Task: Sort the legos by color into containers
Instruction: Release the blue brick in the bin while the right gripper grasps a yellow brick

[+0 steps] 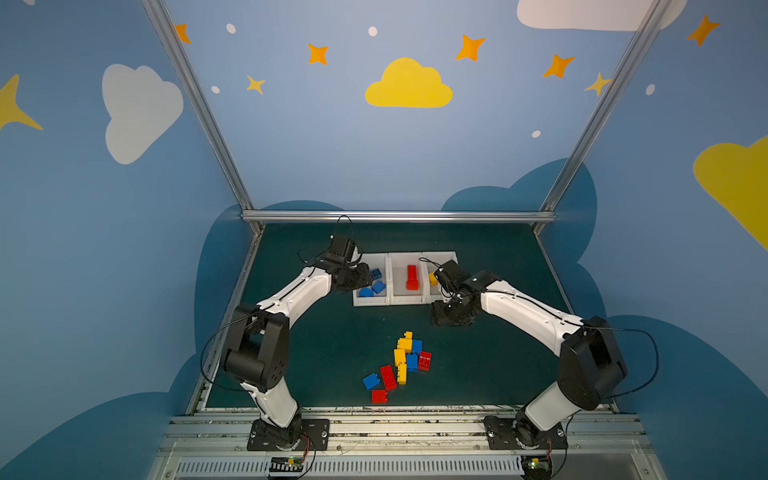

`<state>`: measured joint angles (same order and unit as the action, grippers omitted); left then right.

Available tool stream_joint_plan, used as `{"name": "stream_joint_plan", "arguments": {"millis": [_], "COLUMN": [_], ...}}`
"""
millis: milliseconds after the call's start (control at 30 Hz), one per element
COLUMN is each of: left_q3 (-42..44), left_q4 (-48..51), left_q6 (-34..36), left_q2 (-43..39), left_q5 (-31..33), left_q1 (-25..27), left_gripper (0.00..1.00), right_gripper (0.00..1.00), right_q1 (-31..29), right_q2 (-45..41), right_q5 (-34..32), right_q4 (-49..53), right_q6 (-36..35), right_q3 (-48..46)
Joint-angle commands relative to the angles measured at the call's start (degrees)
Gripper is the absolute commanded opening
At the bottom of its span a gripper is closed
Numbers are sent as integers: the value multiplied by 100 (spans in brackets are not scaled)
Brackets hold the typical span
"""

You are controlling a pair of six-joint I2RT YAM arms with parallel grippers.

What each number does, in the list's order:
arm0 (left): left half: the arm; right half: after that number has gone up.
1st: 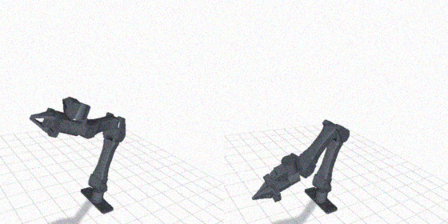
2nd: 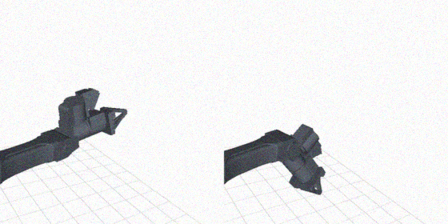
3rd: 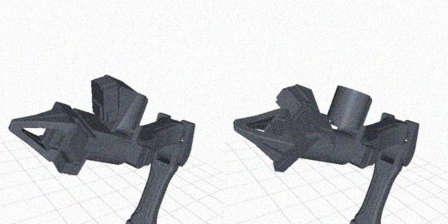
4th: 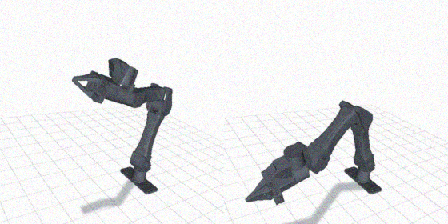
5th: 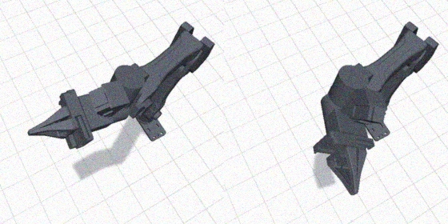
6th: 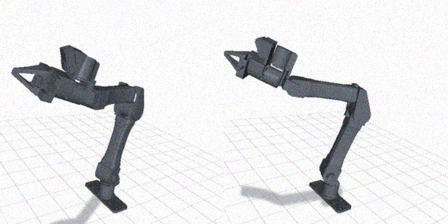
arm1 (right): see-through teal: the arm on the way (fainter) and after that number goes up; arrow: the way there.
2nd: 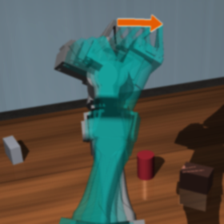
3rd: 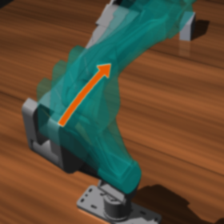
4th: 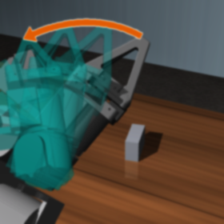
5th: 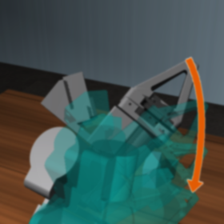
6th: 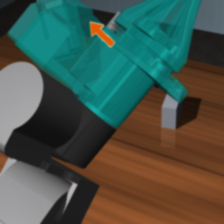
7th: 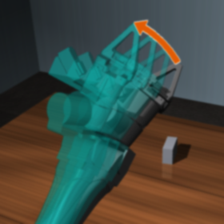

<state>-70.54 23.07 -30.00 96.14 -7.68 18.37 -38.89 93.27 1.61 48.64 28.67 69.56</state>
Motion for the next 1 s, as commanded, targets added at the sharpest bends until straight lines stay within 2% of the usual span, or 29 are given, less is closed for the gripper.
{"name": "stream_joint_plan", "arguments": {"millis": [0,533,967], "left_q3": [285,2039,2760], "left_q4": [-56,-57,-94], "left_q6": [-54,-483,-550], "left_q2": [-383,-2246,-3121], "left_q5": [136,687,861], "left_q1": [-48,-360,-409], "left_gripper": [56,57,58], "right_gripper": [69,71,70], "right_q1": [-199,-1033,-1419], "right_q2": [143,999,1693], "right_q5": [94,292,258], "right_q4": [-20,-153,33], "right_q6": [104,377,658], "right_q3": [239,744,1194]}}
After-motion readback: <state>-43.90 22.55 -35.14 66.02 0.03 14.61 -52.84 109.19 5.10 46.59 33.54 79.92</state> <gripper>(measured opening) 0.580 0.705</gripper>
